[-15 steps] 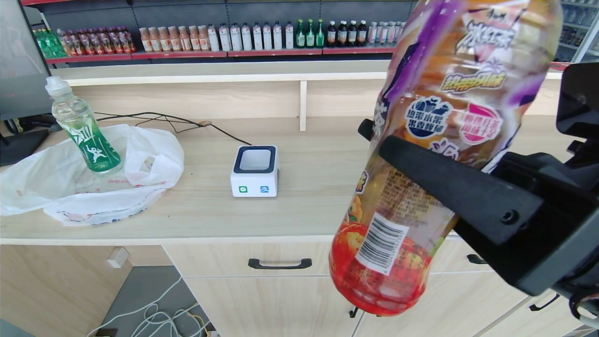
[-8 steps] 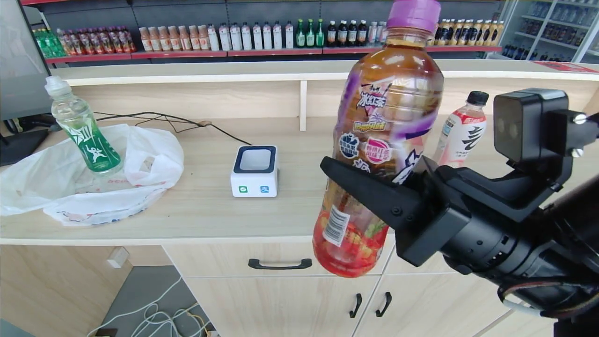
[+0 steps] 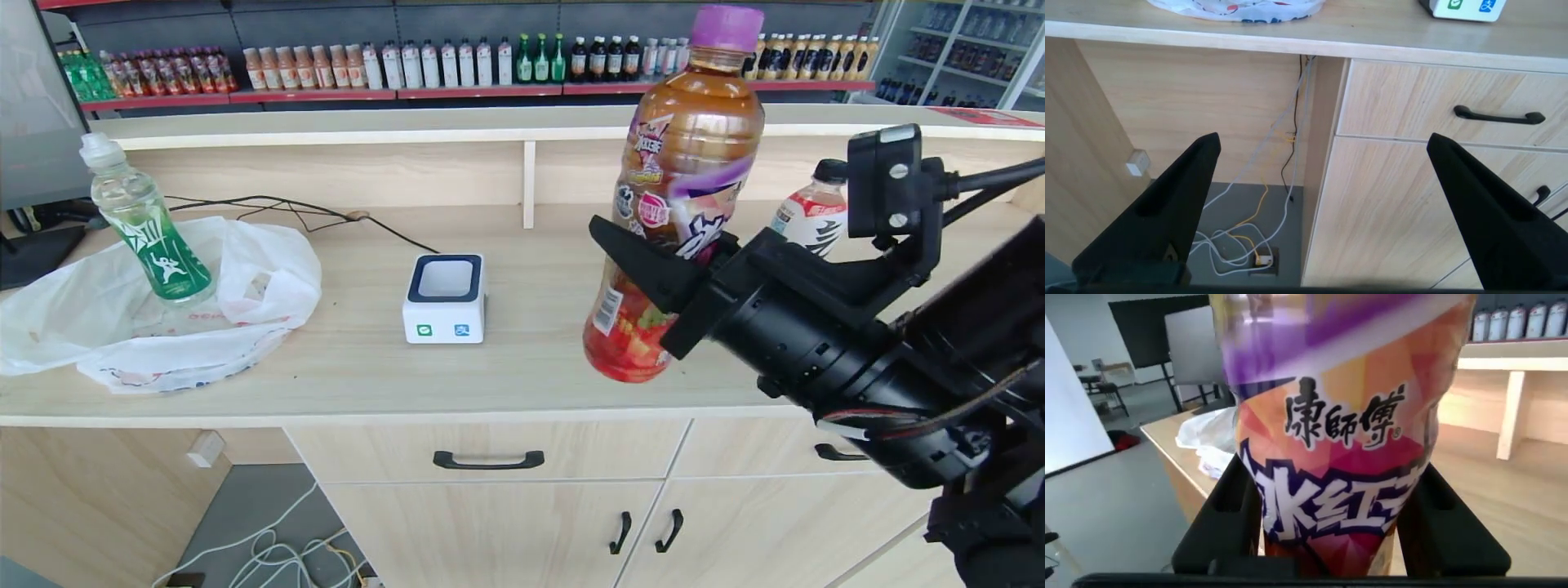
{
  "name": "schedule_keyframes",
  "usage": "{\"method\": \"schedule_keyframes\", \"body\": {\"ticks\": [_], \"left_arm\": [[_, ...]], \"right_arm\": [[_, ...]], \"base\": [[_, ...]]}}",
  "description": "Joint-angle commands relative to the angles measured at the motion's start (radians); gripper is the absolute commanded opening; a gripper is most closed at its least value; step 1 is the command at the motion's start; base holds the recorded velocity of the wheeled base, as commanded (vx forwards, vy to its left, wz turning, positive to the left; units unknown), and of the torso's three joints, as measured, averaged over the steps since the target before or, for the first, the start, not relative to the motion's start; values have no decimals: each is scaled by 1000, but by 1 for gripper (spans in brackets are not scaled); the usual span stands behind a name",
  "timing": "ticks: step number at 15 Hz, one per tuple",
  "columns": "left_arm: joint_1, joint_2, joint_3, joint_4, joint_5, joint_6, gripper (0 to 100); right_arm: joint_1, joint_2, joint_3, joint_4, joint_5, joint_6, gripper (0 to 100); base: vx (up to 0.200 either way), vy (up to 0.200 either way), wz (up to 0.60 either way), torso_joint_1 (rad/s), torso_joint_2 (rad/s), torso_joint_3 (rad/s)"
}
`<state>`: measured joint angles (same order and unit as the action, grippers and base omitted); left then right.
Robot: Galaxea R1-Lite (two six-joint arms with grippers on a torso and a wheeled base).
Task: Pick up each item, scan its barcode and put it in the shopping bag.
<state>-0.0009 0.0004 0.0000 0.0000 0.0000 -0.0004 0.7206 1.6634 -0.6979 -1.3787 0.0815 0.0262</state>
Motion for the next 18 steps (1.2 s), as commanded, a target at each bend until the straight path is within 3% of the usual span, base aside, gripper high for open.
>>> {"method": "schedule_keyframes", "body": {"ticks": [1, 6, 16, 18], "left_arm": [[-1, 0, 0, 0, 0, -1, 100], [-1, 0, 0, 0, 0, -1, 100], [-1, 0, 0, 0, 0, -1, 100], [1, 0, 0, 0, 0, -3, 100]], "right_arm": [[-75, 41, -23, -42, -29, -35, 0], [-83, 62, -14, -94, -167, -94, 0], [-95, 58, 49, -135, -178, -84, 0], [-110, 59, 49, -140, -178, -84, 0]], "base": [[0, 0, 0, 0, 0, 0], [0, 0, 0, 0, 0, 0], [0, 0, 0, 0, 0, 0], [0, 200, 0, 2, 0, 2]]}}
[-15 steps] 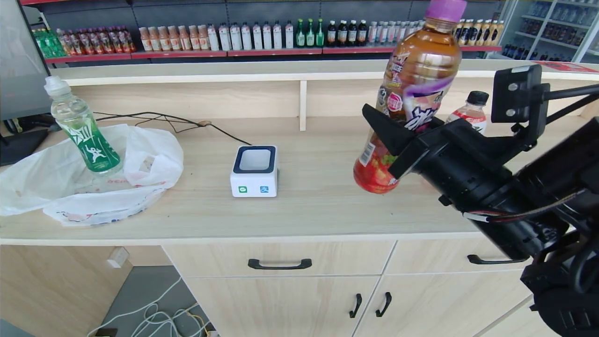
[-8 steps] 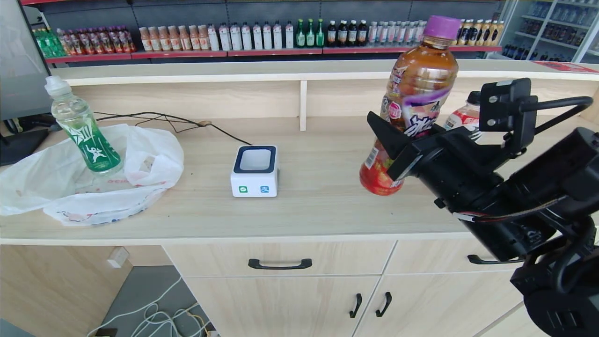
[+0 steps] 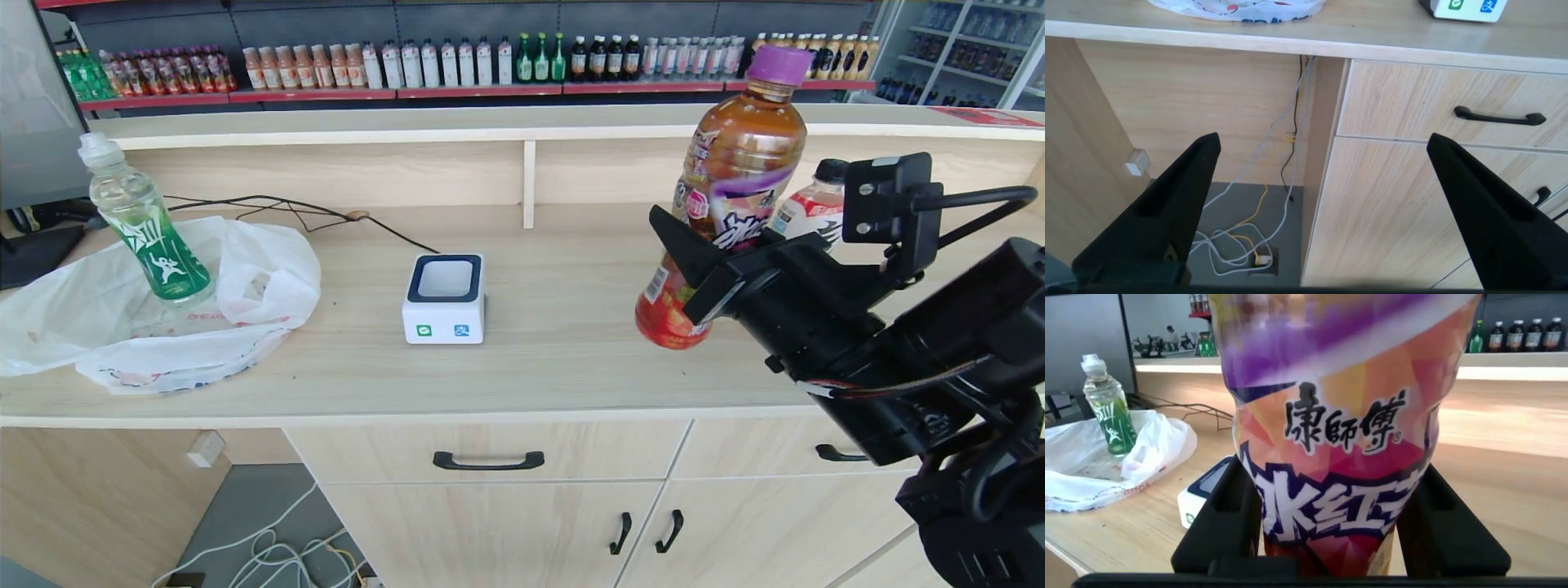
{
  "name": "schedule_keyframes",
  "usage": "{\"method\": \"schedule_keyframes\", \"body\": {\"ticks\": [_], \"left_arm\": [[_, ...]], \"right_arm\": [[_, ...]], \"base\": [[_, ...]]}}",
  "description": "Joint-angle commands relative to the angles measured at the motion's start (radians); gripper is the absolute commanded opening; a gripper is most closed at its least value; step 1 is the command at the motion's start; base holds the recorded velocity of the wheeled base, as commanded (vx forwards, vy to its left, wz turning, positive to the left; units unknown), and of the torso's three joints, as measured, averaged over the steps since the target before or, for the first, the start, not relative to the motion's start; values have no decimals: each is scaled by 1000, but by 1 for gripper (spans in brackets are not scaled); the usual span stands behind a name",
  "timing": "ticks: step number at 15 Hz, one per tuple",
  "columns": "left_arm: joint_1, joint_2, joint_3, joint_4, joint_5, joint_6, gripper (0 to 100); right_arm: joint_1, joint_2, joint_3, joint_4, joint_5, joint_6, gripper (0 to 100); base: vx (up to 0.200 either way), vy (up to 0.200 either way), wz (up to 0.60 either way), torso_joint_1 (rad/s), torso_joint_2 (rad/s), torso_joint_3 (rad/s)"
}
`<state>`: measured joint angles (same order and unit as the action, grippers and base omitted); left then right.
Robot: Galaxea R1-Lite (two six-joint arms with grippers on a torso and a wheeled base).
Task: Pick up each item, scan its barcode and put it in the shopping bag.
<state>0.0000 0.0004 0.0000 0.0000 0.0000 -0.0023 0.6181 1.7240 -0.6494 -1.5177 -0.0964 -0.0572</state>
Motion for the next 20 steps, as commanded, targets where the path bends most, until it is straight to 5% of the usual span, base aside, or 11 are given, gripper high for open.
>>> {"method": "schedule_keyframes", "body": {"ticks": [1, 17, 20], "left_arm": [[0, 0, 0, 0, 0, -1, 100], [0, 0, 0, 0, 0, -1, 100], [0, 0, 0, 0, 0, 1, 100]], "right_arm": [[-12, -1, 0, -1, 0, -1, 0], [-87, 2, -47, -13, 4, 8, 0], [-110, 0, -39, -13, 0, 23, 0]], "base": [[0, 200, 0, 7, -2, 2], [0, 200, 0, 3, 3, 1], [0, 0, 0, 0, 0, 0]]}}
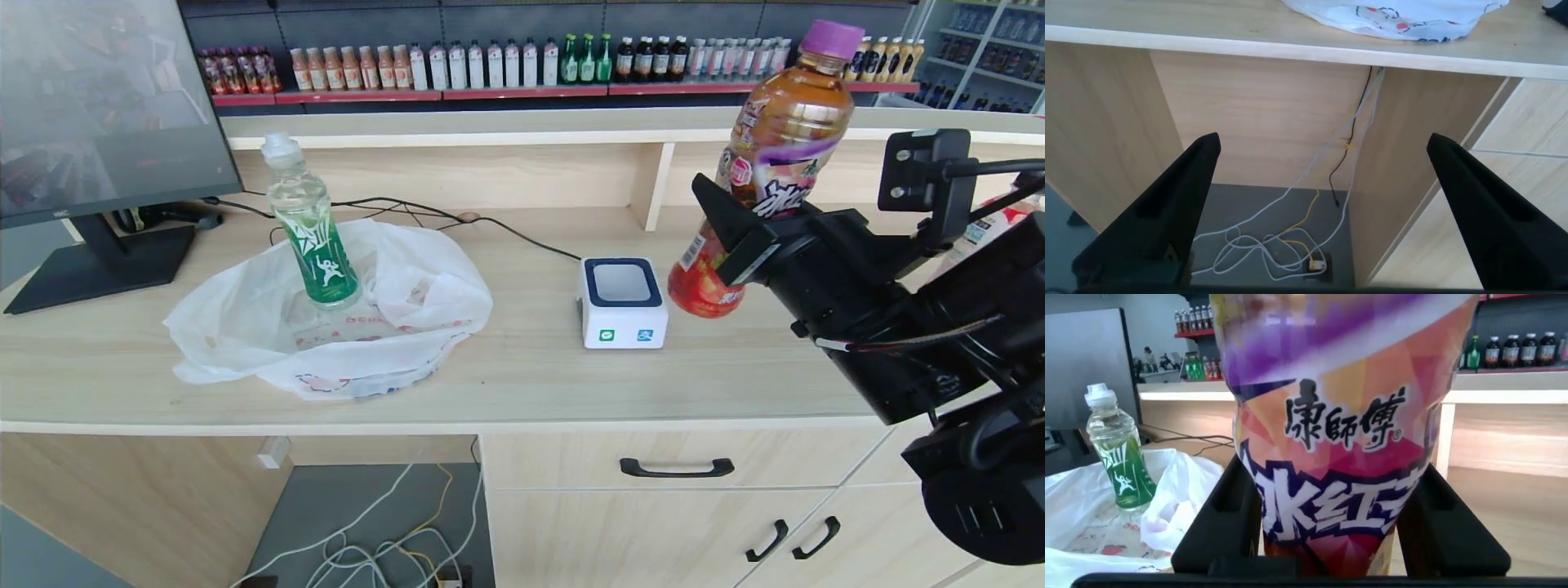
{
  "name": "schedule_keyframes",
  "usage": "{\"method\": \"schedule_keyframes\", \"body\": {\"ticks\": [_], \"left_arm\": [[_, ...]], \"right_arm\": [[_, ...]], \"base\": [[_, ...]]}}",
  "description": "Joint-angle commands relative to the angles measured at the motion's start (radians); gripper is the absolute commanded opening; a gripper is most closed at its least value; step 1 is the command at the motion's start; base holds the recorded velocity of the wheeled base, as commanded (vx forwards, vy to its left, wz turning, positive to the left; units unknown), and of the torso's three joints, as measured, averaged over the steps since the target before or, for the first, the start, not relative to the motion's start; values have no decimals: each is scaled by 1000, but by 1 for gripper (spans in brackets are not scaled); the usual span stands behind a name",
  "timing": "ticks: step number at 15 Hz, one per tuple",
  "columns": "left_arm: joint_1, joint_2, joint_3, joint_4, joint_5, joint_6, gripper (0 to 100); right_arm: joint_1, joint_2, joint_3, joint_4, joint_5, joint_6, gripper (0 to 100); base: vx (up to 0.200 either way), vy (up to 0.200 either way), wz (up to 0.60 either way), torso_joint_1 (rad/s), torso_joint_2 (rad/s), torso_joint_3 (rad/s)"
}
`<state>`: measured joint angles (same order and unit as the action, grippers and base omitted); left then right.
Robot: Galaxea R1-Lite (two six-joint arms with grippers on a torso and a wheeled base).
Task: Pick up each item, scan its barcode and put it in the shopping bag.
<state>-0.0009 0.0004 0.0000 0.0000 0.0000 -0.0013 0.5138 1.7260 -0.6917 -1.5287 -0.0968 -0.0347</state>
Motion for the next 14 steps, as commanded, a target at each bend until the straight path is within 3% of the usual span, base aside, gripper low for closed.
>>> {"method": "schedule_keyframes", "body": {"ticks": [1, 10, 14], "left_arm": [[-1, 0, 0, 0, 0, 0, 100], [-1, 0, 0, 0, 0, 0, 100], [1, 0, 0, 0, 0, 1, 100]], "right_arm": [[-6, -2, 3, 1, 0, -1, 0], [-24, 34, -66, 24, 8, -36, 0], [-58, 57, -78, 25, 69, -245, 0]], "base": [[0, 0, 0, 0, 0, 0], [0, 0, 0, 0, 0, 0], [0, 0, 0, 0, 0, 0]]}}
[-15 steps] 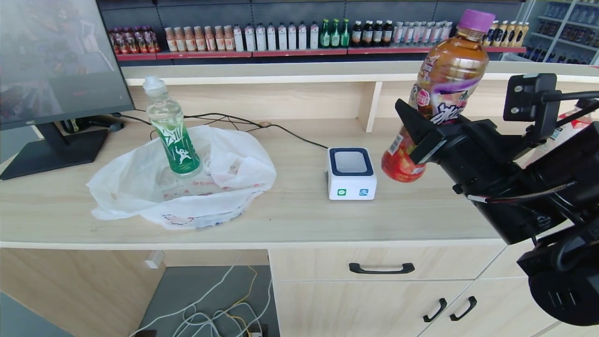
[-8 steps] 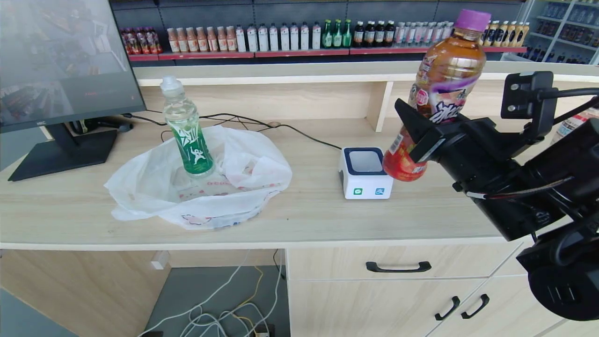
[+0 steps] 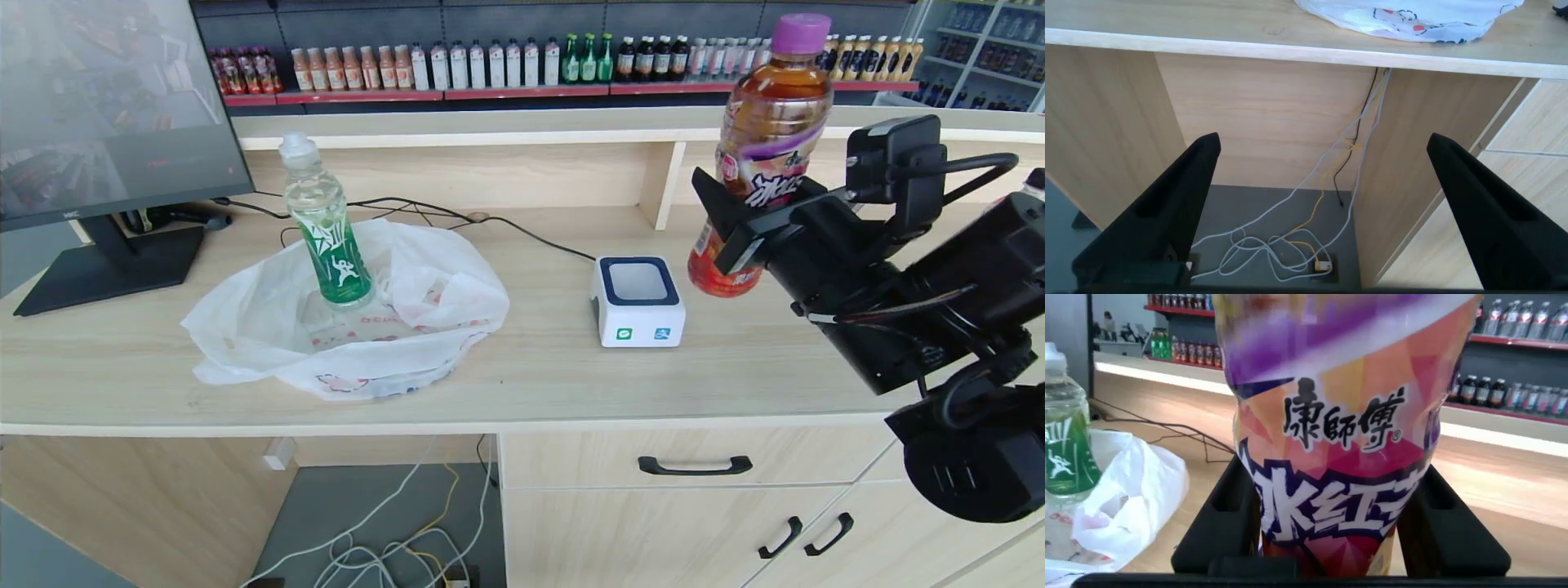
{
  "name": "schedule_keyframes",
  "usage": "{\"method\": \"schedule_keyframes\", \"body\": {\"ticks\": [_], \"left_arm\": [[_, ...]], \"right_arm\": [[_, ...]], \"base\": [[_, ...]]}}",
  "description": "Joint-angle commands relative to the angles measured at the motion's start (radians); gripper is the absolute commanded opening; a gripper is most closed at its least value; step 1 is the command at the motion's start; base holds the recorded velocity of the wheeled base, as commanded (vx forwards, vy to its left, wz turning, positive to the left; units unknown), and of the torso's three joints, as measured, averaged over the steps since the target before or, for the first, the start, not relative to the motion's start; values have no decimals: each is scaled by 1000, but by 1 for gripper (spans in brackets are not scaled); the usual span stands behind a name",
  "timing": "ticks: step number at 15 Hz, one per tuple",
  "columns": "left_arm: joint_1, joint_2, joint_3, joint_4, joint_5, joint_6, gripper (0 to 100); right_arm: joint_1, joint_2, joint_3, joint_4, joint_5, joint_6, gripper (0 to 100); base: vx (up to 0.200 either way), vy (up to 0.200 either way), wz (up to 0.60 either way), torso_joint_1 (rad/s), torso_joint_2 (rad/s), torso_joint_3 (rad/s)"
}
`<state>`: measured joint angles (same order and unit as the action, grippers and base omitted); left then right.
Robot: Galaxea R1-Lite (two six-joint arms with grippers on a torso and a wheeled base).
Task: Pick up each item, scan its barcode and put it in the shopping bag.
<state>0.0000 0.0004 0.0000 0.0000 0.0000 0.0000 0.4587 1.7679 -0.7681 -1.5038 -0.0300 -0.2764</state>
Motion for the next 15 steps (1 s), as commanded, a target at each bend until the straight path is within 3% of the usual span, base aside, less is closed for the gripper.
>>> {"method": "schedule_keyframes", "body": {"ticks": [1, 7, 10, 15], "left_arm": [[0, 0, 0, 0, 0, 0, 100], [-2, 0, 0, 0, 0, 0, 100], [0, 0, 0, 0, 0, 0, 100], [-2, 0, 0, 0, 0, 0, 100]], "right_arm": [[-2, 19, -4, 1, 2, -21, 0], [-2, 85, -65, 1, 13, -121, 0], [6, 150, -212, 50, 73, -213, 0], [-23, 183, -270, 117, 271, -334, 0]], "base": [[0, 0, 0, 0, 0, 0], [0, 0, 0, 0, 0, 0], [0, 0, 0, 0, 0, 0], [0, 0, 0, 0, 0, 0]]}}
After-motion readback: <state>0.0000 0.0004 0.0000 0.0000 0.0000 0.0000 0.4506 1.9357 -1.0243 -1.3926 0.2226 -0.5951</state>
